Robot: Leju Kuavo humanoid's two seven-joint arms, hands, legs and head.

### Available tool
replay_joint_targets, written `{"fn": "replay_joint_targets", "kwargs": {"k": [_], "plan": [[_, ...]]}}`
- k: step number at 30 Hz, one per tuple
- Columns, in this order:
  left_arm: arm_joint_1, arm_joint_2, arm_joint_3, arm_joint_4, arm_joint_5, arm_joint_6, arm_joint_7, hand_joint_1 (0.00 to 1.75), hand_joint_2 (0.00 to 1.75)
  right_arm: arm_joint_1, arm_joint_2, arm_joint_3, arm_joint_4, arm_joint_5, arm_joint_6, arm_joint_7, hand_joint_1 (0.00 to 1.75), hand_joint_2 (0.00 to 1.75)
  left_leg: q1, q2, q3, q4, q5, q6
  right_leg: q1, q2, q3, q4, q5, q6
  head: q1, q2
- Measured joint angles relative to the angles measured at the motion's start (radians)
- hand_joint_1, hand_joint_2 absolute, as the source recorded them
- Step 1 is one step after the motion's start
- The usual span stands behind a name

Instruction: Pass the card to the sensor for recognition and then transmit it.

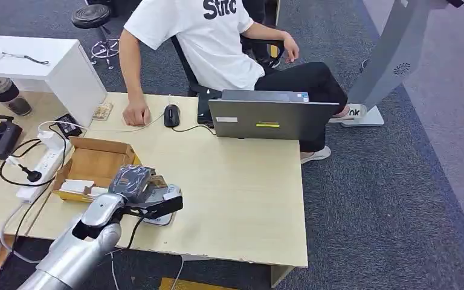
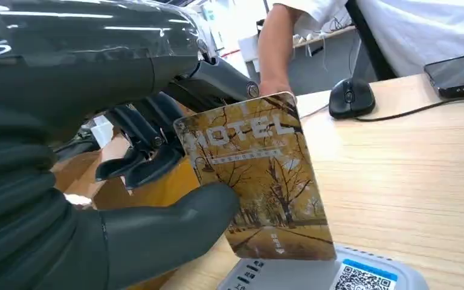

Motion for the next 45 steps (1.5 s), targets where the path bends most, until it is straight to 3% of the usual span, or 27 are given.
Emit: {"fn": "replay_joint_targets", "kwargs": {"k": [25, 37, 45], "plan": [[-0.005, -0.060, -0.007, 0.073, -0.013, 0.078, -0.012, 1.75, 1.75, 0.000, 0.003, -0.001, 0.001, 0.032, -0.004, 0.002, 0.00, 1.75, 0.000, 0.000, 0.002, 0.000, 0.001, 0.000, 0.000, -0.001, 0.002, 0.000, 0.000, 0.000, 0.000, 0.000], [-0.167, 0.040, 0.025, 0.082, -0.123, 0.077, 0.034, 1.75, 1.75, 0.000, 0.003, -0.002, 0.001, 0.037, -0.020, -0.012, 0.00, 1.75, 0.000, 0.000, -0.001, 0.000, 0.002, 0.001, 0.000, -0.001, 0.000, 0.001, 0.001, 0.000, 0.000, 0.000], [-0.213, 0.056, 0.031, 0.092, -0.138, 0.075, 0.036, 1.75, 1.75, 0.000, 0.003, -0.002, 0.001, 0.050, -0.021, -0.012, 0.00, 1.75, -0.001, 0.000, -0.001, 0.000, 0.002, 0.001, 0.000, 0.000, 0.000, 0.001, 0.001, 0.000, 0.000, 0.000]]}}
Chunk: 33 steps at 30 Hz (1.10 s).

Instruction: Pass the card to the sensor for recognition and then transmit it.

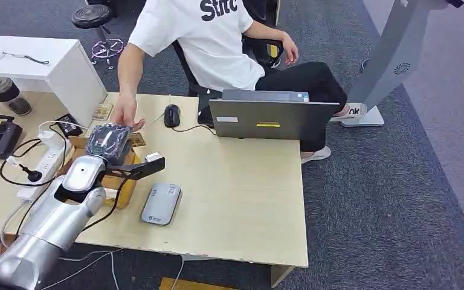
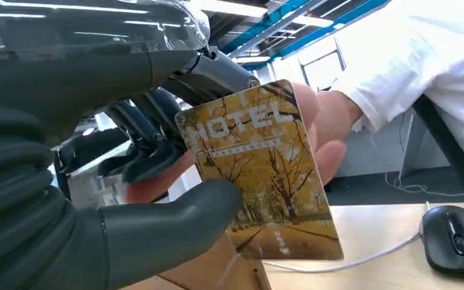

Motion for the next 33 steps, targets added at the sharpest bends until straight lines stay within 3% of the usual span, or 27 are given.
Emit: {"fn": "replay_joint_targets", "kwargs": {"k": [10, 18, 19, 20, 23, 29, 33], "plan": [[-0.112, 0.014, 0.002, 0.074, -0.060, 0.018, 0.017, 1.75, 1.75, -0.001, 0.000, 0.000, 0.000, 0.018, -0.010, 0.013, 0.00, 1.75, 0.000, 0.001, 0.000, 0.000, 0.001, 0.000, 0.000, 0.001, -0.001, 0.000, 0.001, -0.001, 0.000, 0.000], [-0.197, 0.031, 0.031, 0.145, -0.070, 0.070, 0.021, 1.75, 1.75, -0.009, -0.002, 0.000, 0.000, 0.036, -0.035, 0.013, 0.00, 1.75, 0.001, 0.001, -0.001, 0.000, 0.001, 0.000, 0.000, 0.001, -0.001, 0.001, 0.001, -0.001, 0.000, 0.000], [-0.200, 0.034, 0.036, 0.150, -0.070, 0.076, 0.021, 1.66, 1.75, -0.010, -0.003, 0.000, 0.000, 0.036, -0.037, 0.013, 0.00, 1.75, 0.001, 0.001, -0.001, 0.000, 0.001, 0.000, 0.000, 0.001, -0.002, 0.001, 0.001, -0.001, 0.000, 0.000], [-0.203, 0.037, 0.040, 0.155, -0.070, 0.083, 0.022, 0.00, 1.75, -0.010, -0.003, 0.000, 0.000, 0.037, -0.038, 0.013, 0.00, 1.75, 0.000, 0.001, -0.002, 0.000, 0.001, 0.000, 0.000, 0.001, -0.002, 0.000, 0.001, -0.001, 0.000, 0.000], [-0.205, 0.042, 0.050, 0.163, -0.070, 0.100, 0.022, 0.00, 1.75, -0.011, -0.003, 0.000, 0.000, 0.038, -0.038, 0.013, 0.00, 1.75, 0.000, 0.000, -0.003, 0.000, 0.001, 0.000, 0.000, 0.001, -0.003, 0.000, 0.001, -0.001, 0.000, 0.000], [-0.197, 0.049, 0.083, 0.164, -0.038, 0.194, 0.016, 0.00, 1.75, -0.014, -0.003, 0.001, 0.000, 0.039, -0.039, 0.016, 0.00, 1.75, 0.000, 0.000, -0.004, 0.000, 0.001, 0.001, 0.000, 0.000, -0.003, 0.000, 0.001, -0.001, 0.000, 0.000], [-0.164, 0.052, 0.122, 0.130, 0.021, 0.208, -0.013, 0.00, 1.75, -0.011, -0.003, 0.001, 0.001, 0.036, -0.039, 0.015, 0.00, 1.75, 0.000, 0.000, -0.004, 0.000, 0.001, 0.000, 0.000, 0.000, -0.003, 0.000, 0.001, -0.001, 0.000, 0.000]]}}
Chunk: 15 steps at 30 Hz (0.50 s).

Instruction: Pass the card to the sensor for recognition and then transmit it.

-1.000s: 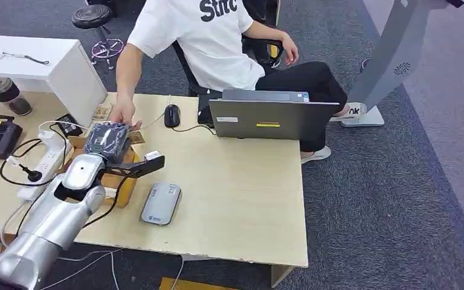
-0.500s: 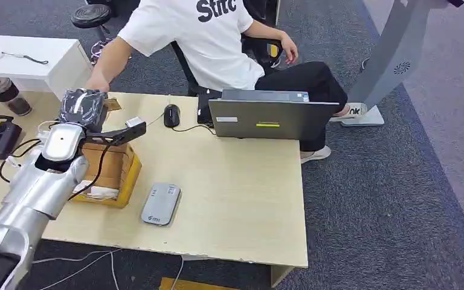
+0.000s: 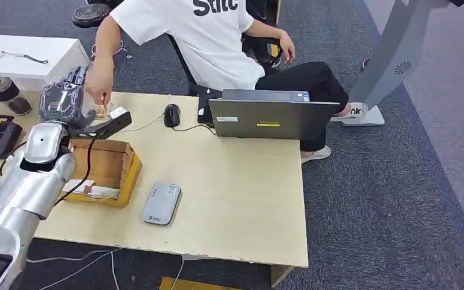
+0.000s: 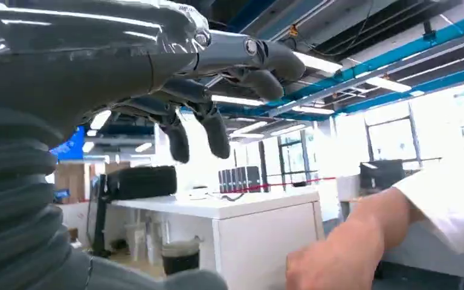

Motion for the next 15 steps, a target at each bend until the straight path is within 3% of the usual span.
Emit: {"fn": "replay_joint_targets", "kwargs": {"k": [12, 15], "plan": [[0.185, 0.025, 0.058, -0.255, 0.061, 0.001, -0.055, 0.00, 1.75, 0.010, -0.001, 0.000, 0.000, -0.003, -0.005, 0.000, 0.00, 1.75, 0.000, 0.000, -0.001, 0.000, 0.000, 0.000, 0.000, 0.000, -0.001, 0.000, 0.000, 0.000, 0.000, 0.000], [0.251, 0.023, 0.062, -0.348, 0.112, -0.035, -0.093, 0.00, 1.75, 0.012, -0.001, -0.001, 0.000, -0.010, -0.011, 0.003, 0.00, 1.75, 0.000, 0.000, -0.001, 0.000, 0.000, 0.000, 0.000, 0.000, -0.001, 0.000, 0.000, 0.000, 0.000, 0.000]]}}
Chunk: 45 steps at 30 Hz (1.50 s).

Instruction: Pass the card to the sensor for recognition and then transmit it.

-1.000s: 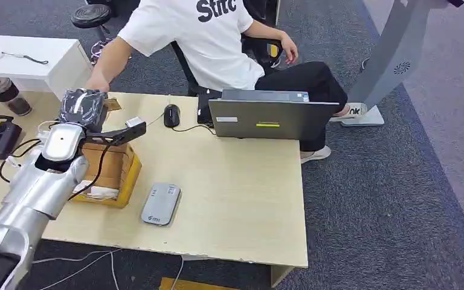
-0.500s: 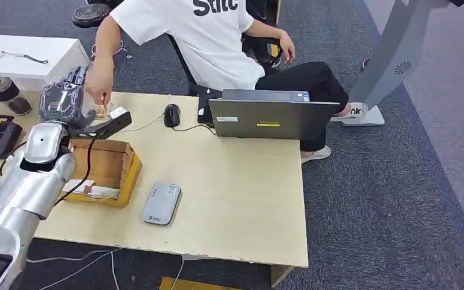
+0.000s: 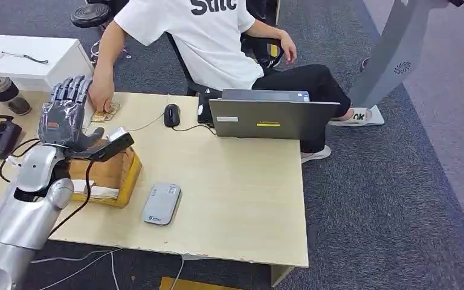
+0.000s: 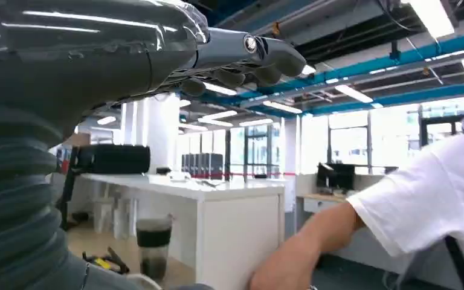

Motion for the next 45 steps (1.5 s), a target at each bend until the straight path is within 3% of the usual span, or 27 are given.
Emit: {"fn": "replay_joint_targets", "kwargs": {"k": [5, 8, 17, 23, 36, 45], "plan": [[0.144, 0.002, -0.008, -0.206, 0.014, -0.108, 0.010, 0.00, 1.75, 0.003, 0.000, -0.015, 0.000, -0.023, -0.001, 0.006, 0.00, 1.75, 0.000, 0.000, 0.000, 0.000, 0.000, 0.000, 0.000, 0.000, -0.001, 0.000, 0.000, 0.000, 0.000, 0.000], [0.209, 0.017, -0.025, -0.299, 0.011, -0.123, 0.018, 0.00, 1.75, 0.006, 0.000, -0.026, -0.001, -0.031, -0.001, 0.007, 0.00, 1.75, 0.000, 0.001, -0.001, 0.000, 0.000, 0.000, 0.000, 0.000, -0.002, 0.000, 0.000, 0.000, 0.000, 0.000], [0.479, 0.060, -0.043, -0.495, -0.161, -0.015, 0.092, 0.00, 1.75, 0.014, 0.004, -0.068, -0.005, -0.046, -0.005, 0.028, 0.00, 1.75, 0.000, 0.002, -0.001, 0.000, -0.002, 0.000, 0.000, 0.002, -0.004, 0.000, -0.001, 0.000, 0.000, 0.000], [0.550, 0.074, -0.043, -0.544, -0.176, -0.003, 0.098, 0.00, 1.75, 0.017, 0.007, -0.075, -0.005, -0.043, -0.006, 0.034, 0.00, 1.75, 0.000, -0.001, -0.003, 0.000, -0.001, 0.000, 0.000, -0.001, -0.003, 0.000, -0.001, 0.001, 0.000, 0.000], [0.570, 0.082, -0.043, -0.572, -0.186, -0.003, 0.101, 0.00, 1.75, 0.017, 0.010, -0.077, -0.005, -0.043, -0.006, 0.034, 0.00, 1.75, 0.000, -0.001, -0.003, 0.000, -0.001, 0.000, 0.000, -0.001, -0.003, 0.000, -0.001, 0.001, 0.000, 0.000], [0.679, 0.081, -0.009, -0.611, -0.229, -0.001, 0.159, 0.00, 1.75, 0.017, 0.011, -0.100, -0.005, -0.047, -0.006, 0.037, 0.00, 1.75, 0.000, 0.000, -0.003, 0.000, -0.001, 0.000, 0.000, -0.001, -0.003, 0.000, -0.001, 0.001, 0.000, 0.000]]}}
